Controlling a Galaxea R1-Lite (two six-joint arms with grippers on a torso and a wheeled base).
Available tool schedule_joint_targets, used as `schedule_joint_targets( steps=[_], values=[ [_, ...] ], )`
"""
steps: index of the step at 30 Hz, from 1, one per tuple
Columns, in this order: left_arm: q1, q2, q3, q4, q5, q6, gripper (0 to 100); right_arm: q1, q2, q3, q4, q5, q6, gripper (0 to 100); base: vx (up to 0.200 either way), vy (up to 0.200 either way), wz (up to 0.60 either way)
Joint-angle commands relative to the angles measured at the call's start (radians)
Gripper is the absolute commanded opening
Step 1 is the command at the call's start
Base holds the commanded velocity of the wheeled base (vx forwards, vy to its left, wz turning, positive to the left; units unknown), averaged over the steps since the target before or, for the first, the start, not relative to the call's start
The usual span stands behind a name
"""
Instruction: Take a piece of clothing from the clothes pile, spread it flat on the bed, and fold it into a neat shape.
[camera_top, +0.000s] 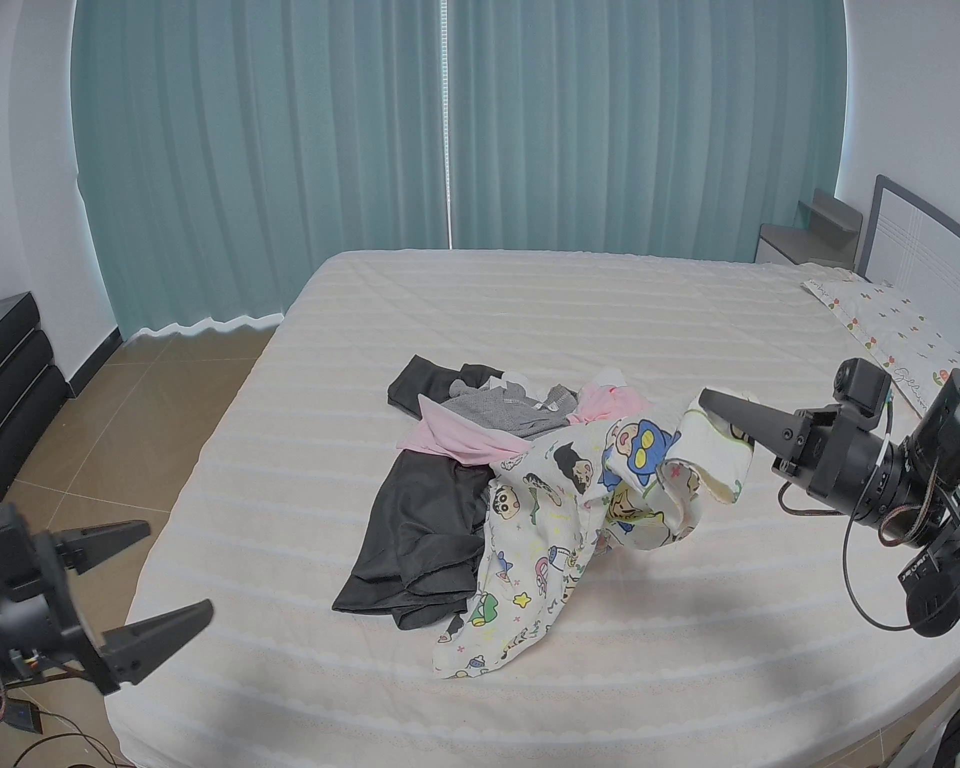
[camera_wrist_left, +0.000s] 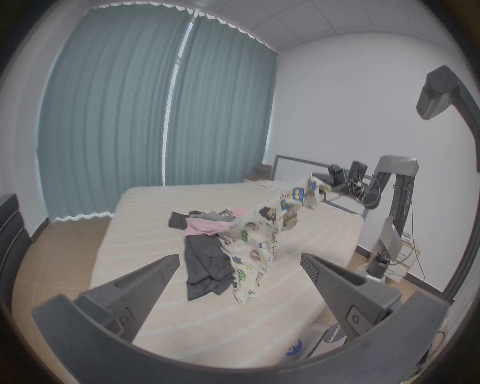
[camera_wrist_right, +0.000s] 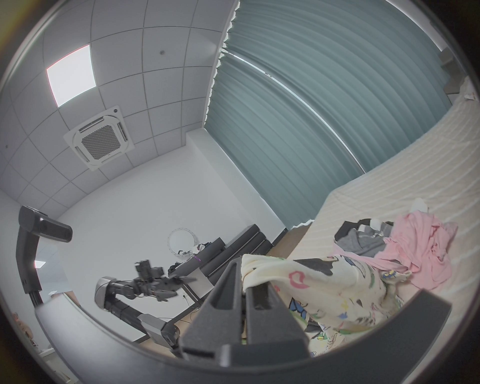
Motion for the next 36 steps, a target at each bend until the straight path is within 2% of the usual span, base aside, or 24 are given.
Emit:
schedule_joint_targets(
  steps=[1,4,8,9,11,12,13,16,28,32,36],
  values=[
    [-0.254,0.780,0.069,-0.508,-0.050,0.082,100,0.091,-0.116,-0.231,0.193,-0.010,0.035,0,0.000,0.000,0.00],
    [-0.355,0.967,0.059,-0.701,0.087,0.062,100,0.119,-0.093,-0.256,0.229,-0.050,0.033,0,0.000,0.000,0.00],
    [-0.500,1.161,0.040,-0.983,0.263,-0.040,100,0.142,-0.067,-0.271,0.232,-0.075,0.033,0,0.000,0.000,0.00],
    [-0.504,1.173,0.040,-1.000,0.274,-0.048,100,0.142,-0.065,-0.271,0.232,-0.078,0.033,0,0.000,0.000,0.00],
    [-0.527,1.276,0.013,-1.123,0.332,-0.063,100,0.139,-0.061,-0.272,0.232,-0.078,0.033,0,0.000,0.000,0.00],
    [-0.527,1.276,0.013,-1.123,0.332,-0.063,100,0.139,-0.061,-0.272,0.232,-0.078,0.033,0,0.000,0.000,0.00],
    [-0.527,1.351,-0.023,-1.201,0.357,-0.063,100,0.136,-0.061,-0.279,0.233,-0.084,0.035,0,0.000,0.000,0.00],
    [-0.527,1.408,-0.053,-1.250,0.381,-0.063,100,0.136,-0.065,-0.294,0.233,-0.085,0.035,0,0.000,0.000,0.00],
    [-0.540,1.500,-0.171,-1.276,0.393,-0.085,100,0.133,-0.082,-0.305,0.236,-0.085,0.035,0,0.000,0.000,0.00],
    [-0.510,1.536,-0.211,-1.279,0.436,-0.094,100,0.123,-0.082,-0.295,0.235,-0.085,0.035,0,0.000,0.000,0.00],
    [-0.478,1.562,-0.215,-1.284,0.439,-0.096,100,0.114,-0.082,-0.294,0.235,-0.085,0.035,0,0.000,0.000,0.00]
  ],
)
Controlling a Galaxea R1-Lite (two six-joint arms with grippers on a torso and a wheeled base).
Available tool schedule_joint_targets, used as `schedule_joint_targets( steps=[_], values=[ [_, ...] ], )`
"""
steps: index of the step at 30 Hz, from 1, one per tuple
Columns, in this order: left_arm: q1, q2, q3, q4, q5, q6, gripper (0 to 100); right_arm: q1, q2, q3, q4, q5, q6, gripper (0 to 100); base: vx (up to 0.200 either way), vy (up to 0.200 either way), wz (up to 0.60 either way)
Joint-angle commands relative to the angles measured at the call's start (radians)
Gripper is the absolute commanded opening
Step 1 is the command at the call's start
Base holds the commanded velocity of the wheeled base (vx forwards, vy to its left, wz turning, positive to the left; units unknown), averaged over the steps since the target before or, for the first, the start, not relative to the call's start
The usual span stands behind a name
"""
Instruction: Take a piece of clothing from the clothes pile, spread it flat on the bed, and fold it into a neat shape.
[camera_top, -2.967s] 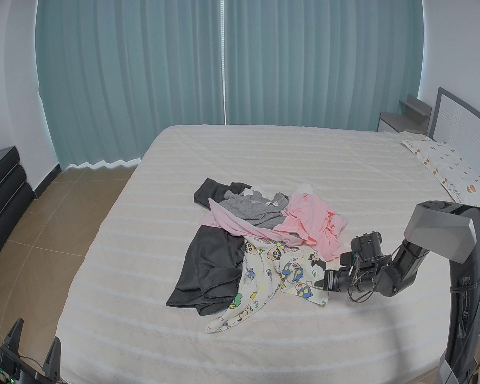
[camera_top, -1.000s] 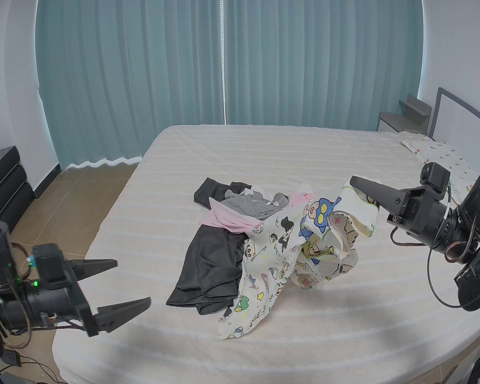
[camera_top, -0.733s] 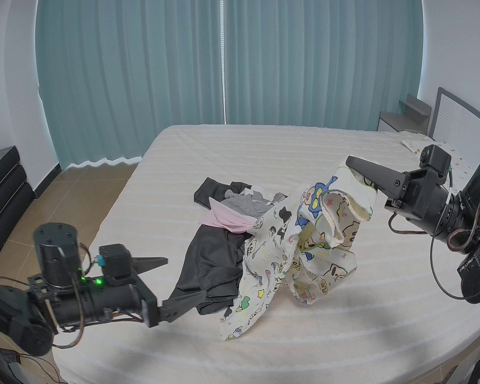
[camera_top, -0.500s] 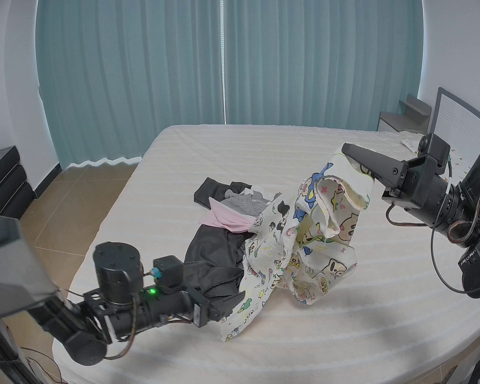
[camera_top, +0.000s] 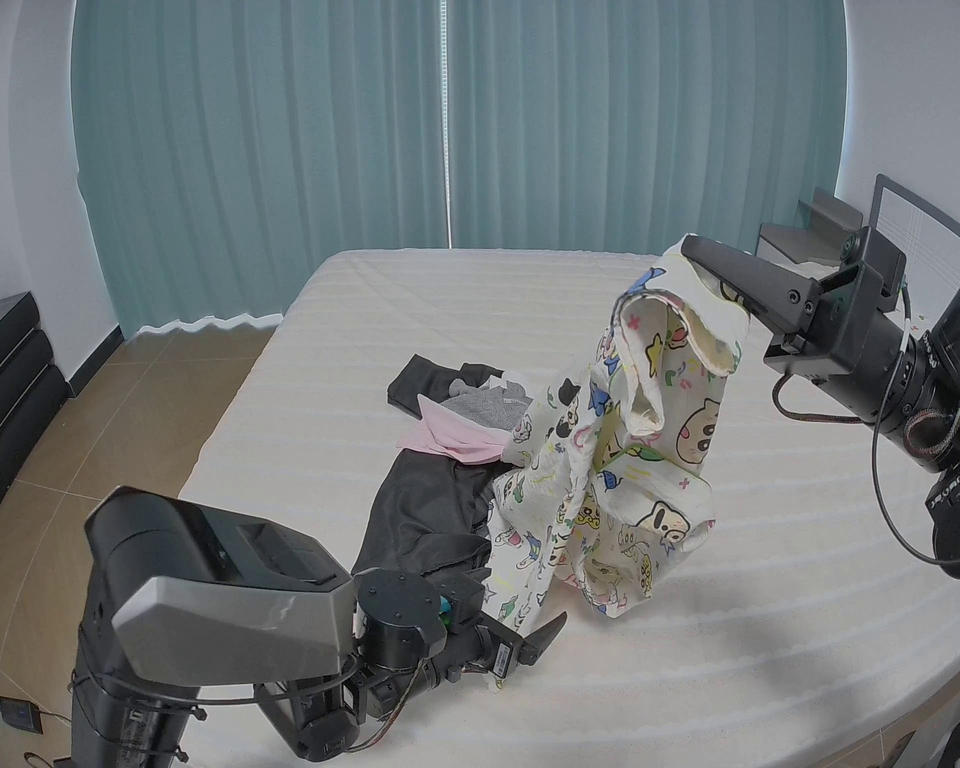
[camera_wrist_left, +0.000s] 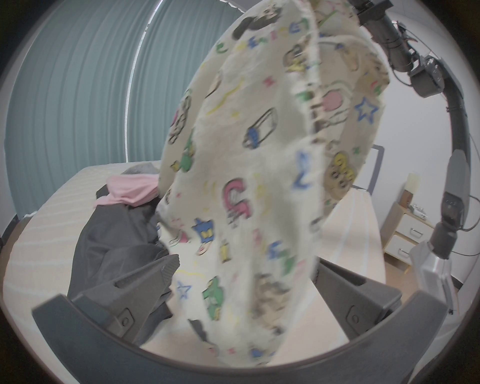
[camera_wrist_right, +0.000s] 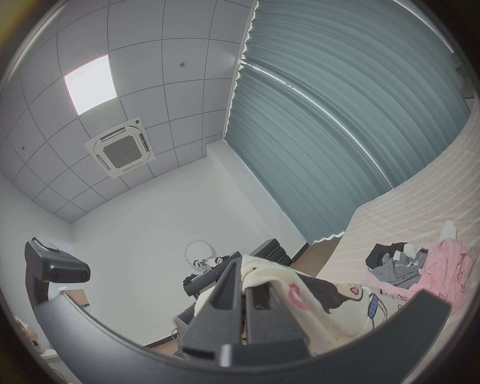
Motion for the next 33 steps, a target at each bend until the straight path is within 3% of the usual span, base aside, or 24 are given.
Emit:
schedule_joint_targets(
  steps=[1,15,33],
  values=[
    [0.021,0.061,-0.021,-0.005,0.003,-0.006,100,-0.016,-0.002,0.002,-0.001,0.001,0.000,0,0.000,0.000,0.00],
    [-0.045,0.093,-0.042,-0.013,0.001,-0.188,100,-0.016,-0.036,-0.001,0.001,-0.013,0.000,0,0.000,0.000,0.00],
    [-0.068,0.096,-0.090,-0.017,0.010,-0.243,100,0.071,-0.056,-0.018,0.050,-0.041,0.000,0,0.000,0.000,0.00]
  ],
)
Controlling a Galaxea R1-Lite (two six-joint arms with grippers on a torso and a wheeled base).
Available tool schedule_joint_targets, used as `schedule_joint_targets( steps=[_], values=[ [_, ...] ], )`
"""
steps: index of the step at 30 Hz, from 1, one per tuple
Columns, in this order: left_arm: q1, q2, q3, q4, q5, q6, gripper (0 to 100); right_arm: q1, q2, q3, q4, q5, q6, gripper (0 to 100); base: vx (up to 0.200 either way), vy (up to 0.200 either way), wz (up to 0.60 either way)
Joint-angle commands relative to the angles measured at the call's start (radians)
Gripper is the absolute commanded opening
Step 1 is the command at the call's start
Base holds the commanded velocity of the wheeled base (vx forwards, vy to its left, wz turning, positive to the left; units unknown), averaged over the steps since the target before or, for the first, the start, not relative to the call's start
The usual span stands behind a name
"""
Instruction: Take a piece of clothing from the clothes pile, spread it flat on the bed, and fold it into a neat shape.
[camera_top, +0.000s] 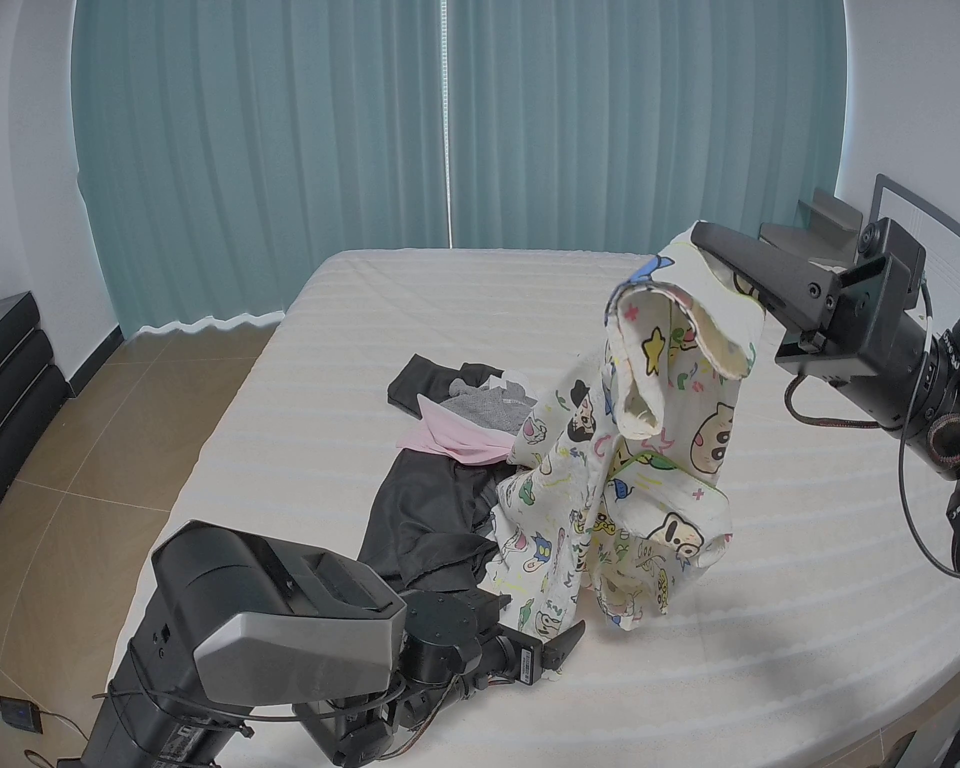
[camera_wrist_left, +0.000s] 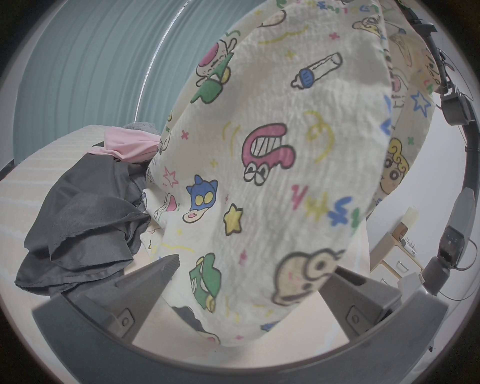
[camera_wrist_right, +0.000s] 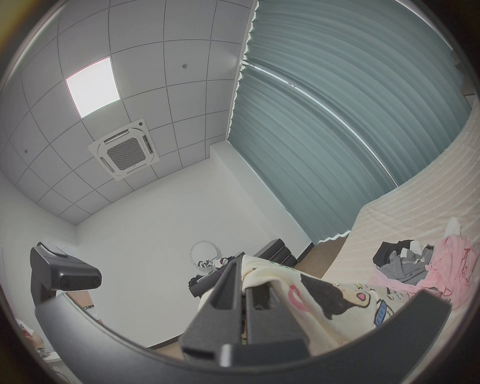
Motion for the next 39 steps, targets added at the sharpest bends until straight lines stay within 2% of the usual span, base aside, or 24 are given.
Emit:
schedule_joint_targets(
  steps=[1,7,11,12,17,22,25,31,32,36,39],
  values=[
    [-0.007,-0.007,0.003,-0.016,0.001,-0.001,100,0.007,0.003,-0.013,0.000,0.000,0.001,0,0.000,0.000,0.00],
    [-0.008,-0.005,-0.004,-0.016,0.001,-0.011,100,0.031,0.001,-0.017,0.001,-0.001,0.001,0,0.000,0.000,0.00],
    [-0.011,-0.007,-0.007,-0.016,0.002,-0.030,100,0.048,0.009,-0.023,0.001,-0.027,-0.001,0,0.000,0.000,0.00],
    [-0.011,-0.005,-0.007,-0.016,0.002,-0.031,0,0.050,0.010,-0.023,0.001,-0.029,-0.001,0,0.000,0.000,0.00],
    [-0.010,-0.005,0.030,-0.016,0.004,-0.044,0,0.042,0.013,-0.016,0.001,-0.032,0.001,0,0.000,0.000,0.00],
    [-0.001,-0.018,0.100,-0.016,0.008,-0.044,0,-0.041,0.015,0.003,0.001,-0.030,0.001,0,0.000,0.000,0.00],
    [0.032,-0.068,0.123,-0.016,0.048,-0.042,0,-0.116,0.012,0.038,0.000,-0.029,-0.001,0,0.000,0.000,0.00],
    [0.124,-0.186,0.169,-0.018,0.226,-0.036,0,-0.315,0.024,0.147,-0.003,-0.021,-0.006,0,0.000,0.000,0.00],
    [0.127,-0.190,0.172,-0.018,0.228,-0.036,0,-0.320,0.026,0.148,-0.003,-0.021,-0.006,0,0.000,0.000,0.00],
    [0.205,-0.375,0.224,-0.016,0.251,-0.034,0,-0.440,0.075,0.170,-0.008,-0.030,-0.009,0,0.000,0.000,0.00],
    [0.242,-0.481,0.209,-0.016,0.260,-0.022,0,-0.478,0.096,0.162,-0.008,-0.035,-0.009,0,0.000,0.000,0.00]
  ],
)
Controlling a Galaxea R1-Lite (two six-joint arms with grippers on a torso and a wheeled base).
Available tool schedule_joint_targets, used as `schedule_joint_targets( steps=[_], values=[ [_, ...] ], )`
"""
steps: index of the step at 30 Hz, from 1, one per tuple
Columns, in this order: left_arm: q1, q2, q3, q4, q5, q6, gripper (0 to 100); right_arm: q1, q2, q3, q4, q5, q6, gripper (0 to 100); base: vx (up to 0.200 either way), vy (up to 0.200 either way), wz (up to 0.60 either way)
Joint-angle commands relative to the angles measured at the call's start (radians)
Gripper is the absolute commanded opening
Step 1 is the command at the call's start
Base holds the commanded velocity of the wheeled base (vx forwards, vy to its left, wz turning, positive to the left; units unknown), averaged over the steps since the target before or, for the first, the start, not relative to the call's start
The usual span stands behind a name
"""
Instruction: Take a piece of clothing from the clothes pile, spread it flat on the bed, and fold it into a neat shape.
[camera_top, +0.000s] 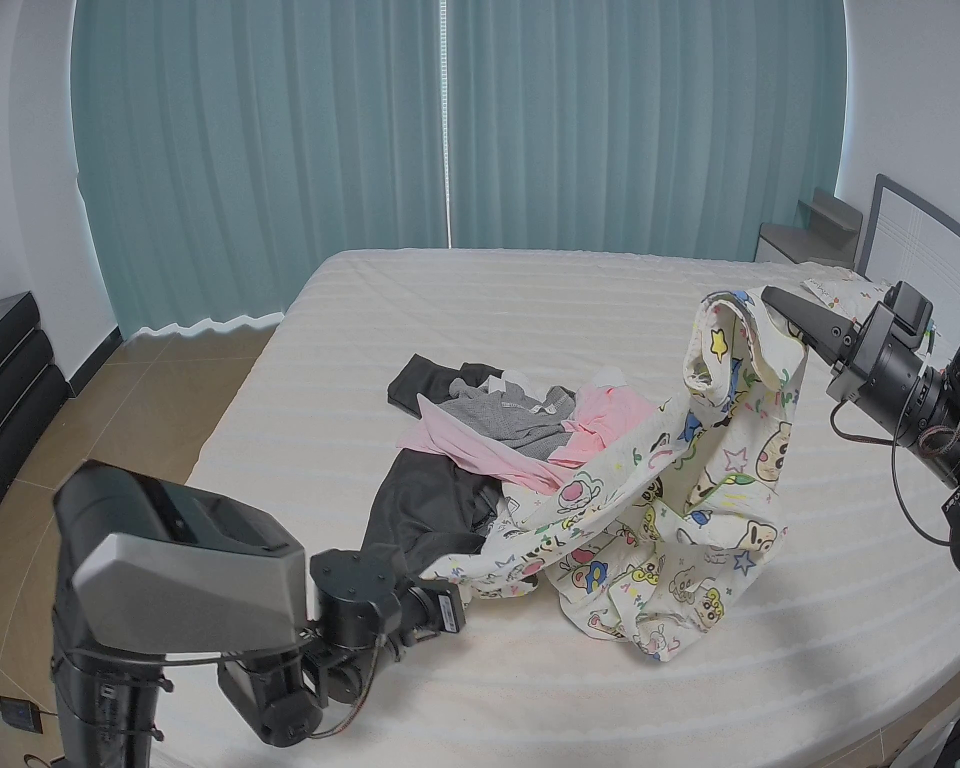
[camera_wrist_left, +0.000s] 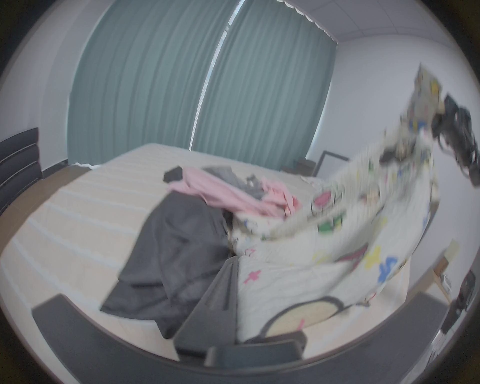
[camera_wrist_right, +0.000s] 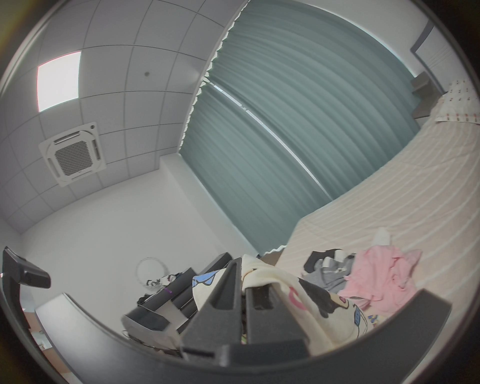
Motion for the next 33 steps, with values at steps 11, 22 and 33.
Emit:
schedule_joint_targets(
  steps=[11,22,33],
  values=[
    [0.144,-0.513,-0.159,0.108,0.048,0.146,0,-0.113,-0.044,-0.150,0.053,-0.026,-0.003,0,0.000,0.000,0.00],
    [0.138,-0.680,-0.366,0.347,0.102,0.148,0,-0.103,-0.177,-0.302,0.173,-0.027,-0.003,0,0.000,0.000,0.00],
    [0.107,-0.806,-0.325,0.575,0.094,0.133,0,-0.104,-0.175,-0.305,0.173,-0.027,-0.005,0,0.000,0.000,0.00]
  ],
)
